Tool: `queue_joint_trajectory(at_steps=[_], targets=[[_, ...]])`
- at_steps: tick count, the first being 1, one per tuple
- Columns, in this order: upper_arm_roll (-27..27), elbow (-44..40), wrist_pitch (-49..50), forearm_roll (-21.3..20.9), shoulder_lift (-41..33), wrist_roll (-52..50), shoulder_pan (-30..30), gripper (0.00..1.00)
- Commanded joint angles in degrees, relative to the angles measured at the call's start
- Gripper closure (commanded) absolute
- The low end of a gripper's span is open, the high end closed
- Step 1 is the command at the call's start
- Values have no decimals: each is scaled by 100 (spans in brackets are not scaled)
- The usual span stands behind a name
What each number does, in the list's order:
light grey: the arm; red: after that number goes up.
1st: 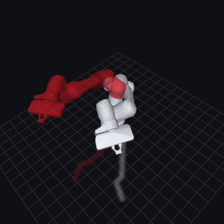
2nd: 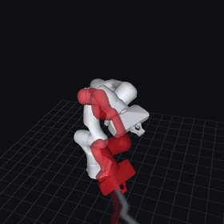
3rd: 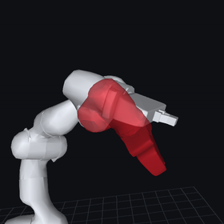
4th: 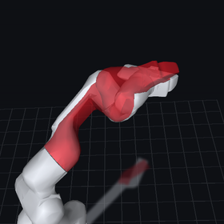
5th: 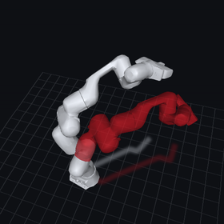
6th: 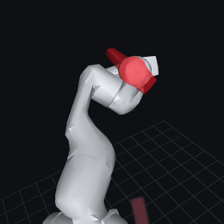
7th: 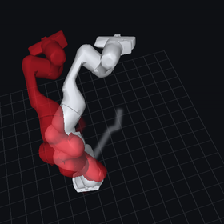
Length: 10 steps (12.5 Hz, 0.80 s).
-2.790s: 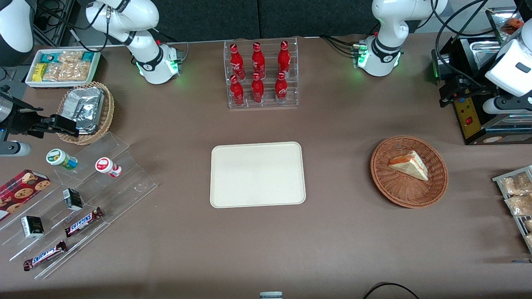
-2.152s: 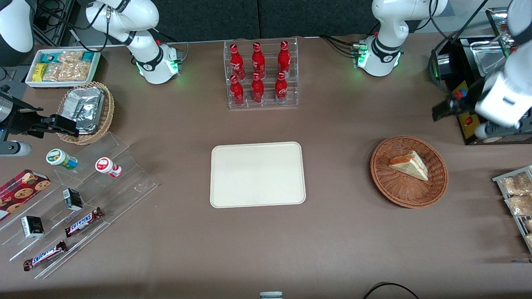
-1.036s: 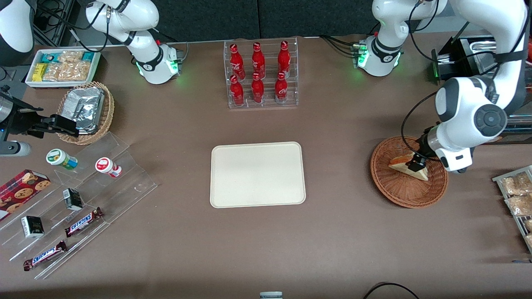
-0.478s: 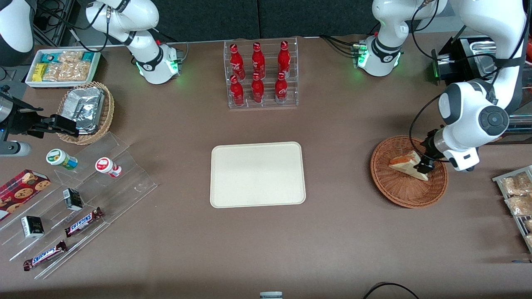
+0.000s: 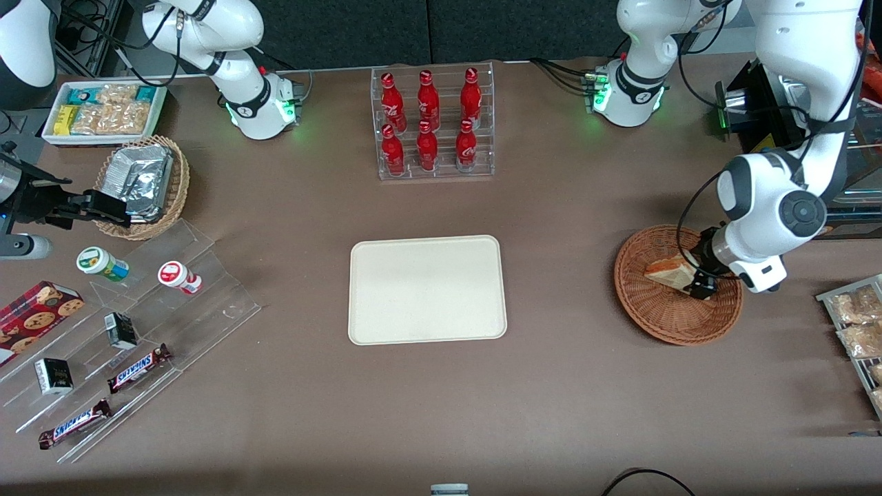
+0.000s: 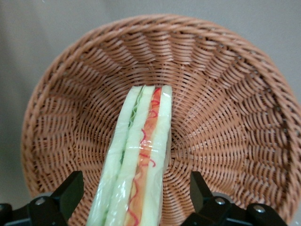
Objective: Place sandwich from basket to tray
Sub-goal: 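Lower the left gripper and close it on the wrapped sandwich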
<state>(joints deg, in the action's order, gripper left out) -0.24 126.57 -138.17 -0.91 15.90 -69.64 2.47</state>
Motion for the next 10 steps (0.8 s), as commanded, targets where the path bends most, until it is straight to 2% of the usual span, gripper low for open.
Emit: queue_joint_trajectory(at_steps=[1, 3, 4, 5, 6, 8, 10], targets=[[7, 34, -123, -50, 193, -156, -36, 0], [7, 43, -184, -67, 282, -147, -62, 2], [7, 34, -184, -76, 291, -147, -62, 25], [7, 34, -150, -76, 273, -121, -62, 88], [7, 17, -132, -76, 273, -103, -62, 100], [15, -53, -10, -68, 203, -77, -62, 100], [59, -456, 743, -68, 81, -59, -62, 100]])
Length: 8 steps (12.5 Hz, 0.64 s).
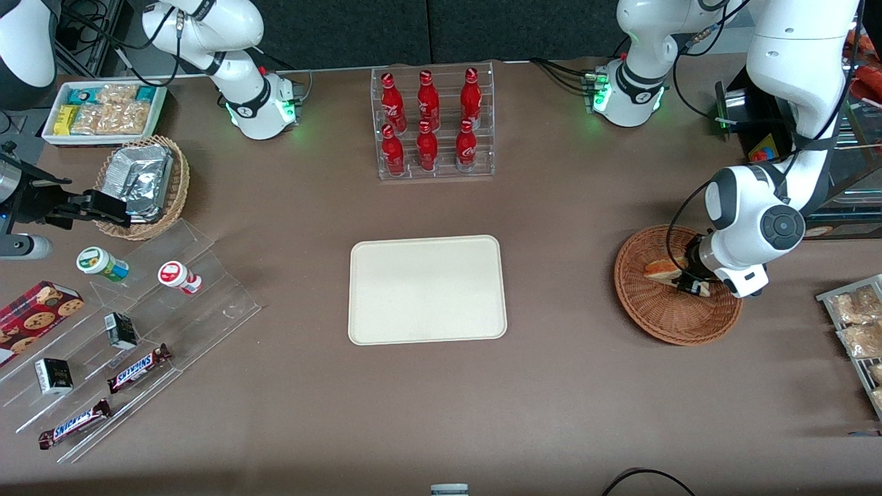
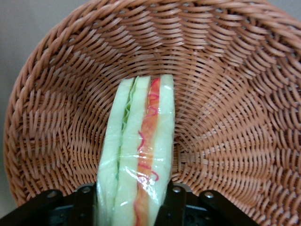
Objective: Place sandwich from basket to tray
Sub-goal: 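Lift the sandwich out of the basket and carry it over the tray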
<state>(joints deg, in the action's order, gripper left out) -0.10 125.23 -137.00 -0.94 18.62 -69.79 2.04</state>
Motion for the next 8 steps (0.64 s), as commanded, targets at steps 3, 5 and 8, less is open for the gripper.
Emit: queue_joint_trajectory(at_steps=[3, 5, 8], targets=[[675, -1620, 2636, -47, -280, -166, -29, 100], [1237, -2386, 3457, -3, -262, -402, -29, 100], [2318, -2907, 3742, -3, -149, -571, -37, 100]])
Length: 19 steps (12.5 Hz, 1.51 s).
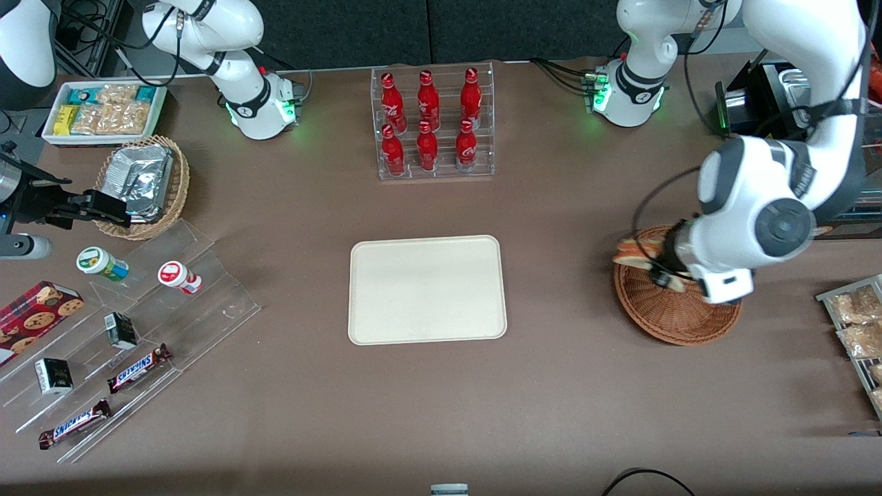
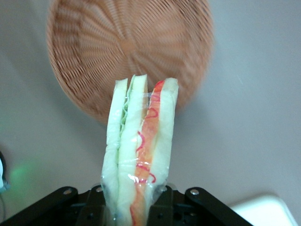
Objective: Place sandwich from basket to tray
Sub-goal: 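Lift the sandwich out of the basket and carry it over the tray, then lower the sandwich onto the cream tray and open the left gripper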
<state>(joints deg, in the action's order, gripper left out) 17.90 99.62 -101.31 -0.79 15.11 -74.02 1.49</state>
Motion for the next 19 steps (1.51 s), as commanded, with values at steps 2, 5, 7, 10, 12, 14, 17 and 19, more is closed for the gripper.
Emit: queue_joint_trajectory(at_steps=[2, 5, 7, 10, 12, 14, 17, 19], targets=[[1073, -688, 155, -18, 535, -165, -182, 100], [1154, -1381, 94, -106, 1263, 10, -1138, 100], [1145, -1979, -90, -359, 1878, 98, -1684, 100], [1137, -2131, -1019, -860, 2425, 247, -2222, 100], [1137, -2140, -1452, -1273, 2680, 1017, -2336, 100], [1119, -2158, -1541, -1292, 2839, 1686, -2390, 100], [1110, -2368, -1848, -1765, 3295, 2226, -2407, 100], [1110, -2395, -1857, -1916, 3480, 2208, -2477, 100]])
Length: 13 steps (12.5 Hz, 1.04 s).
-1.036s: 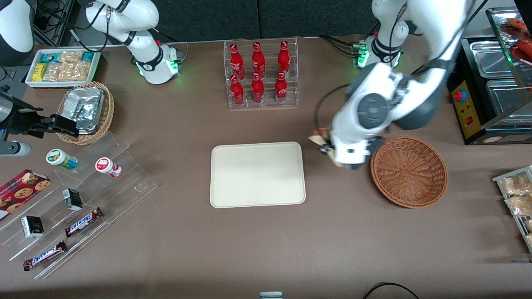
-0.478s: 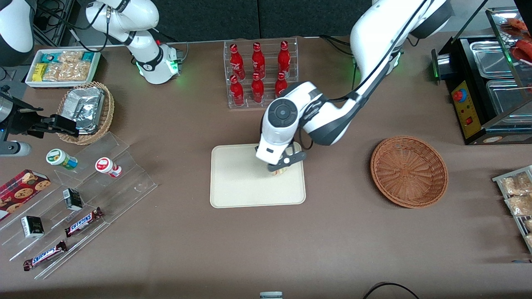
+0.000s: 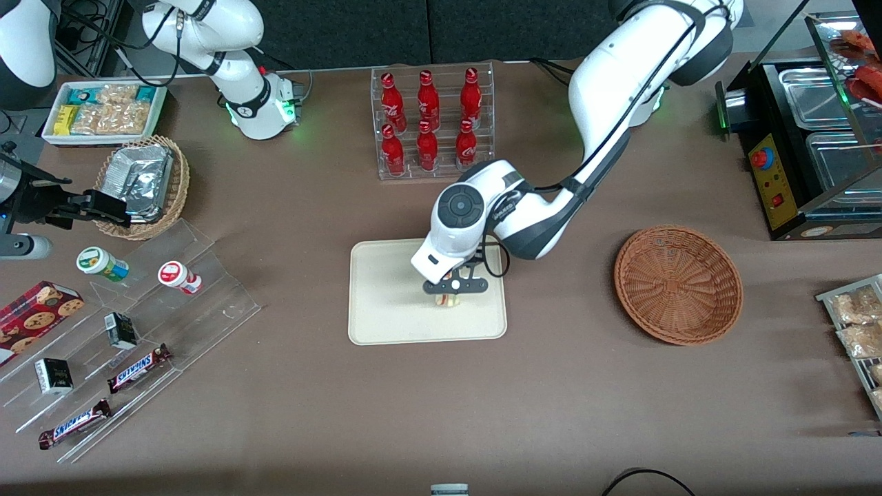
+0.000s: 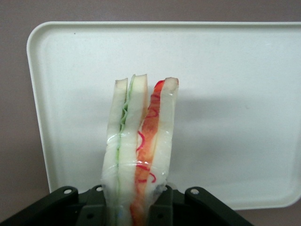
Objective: Place sandwich from basket to tray
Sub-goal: 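Lower the sandwich onto the cream tray and open the left gripper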
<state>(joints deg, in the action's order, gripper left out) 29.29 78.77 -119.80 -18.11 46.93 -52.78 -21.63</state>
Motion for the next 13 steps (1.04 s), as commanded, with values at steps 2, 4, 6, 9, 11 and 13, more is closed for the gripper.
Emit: queue_joint_trajectory(at_steps=[2, 4, 6, 9, 11, 13], targets=[[-168, -397, -156, -184, 483, 92, -201, 100], [-614, -511, -228, -175, 598, 84, -630, 100], [-828, -520, -245, -175, 659, -65, -816, 100], [-837, -486, -439, -175, 660, -215, -817, 42], [-828, -468, -377, -132, 529, -329, -817, 0], [-828, -459, 155, -97, 231, -426, -755, 0]])
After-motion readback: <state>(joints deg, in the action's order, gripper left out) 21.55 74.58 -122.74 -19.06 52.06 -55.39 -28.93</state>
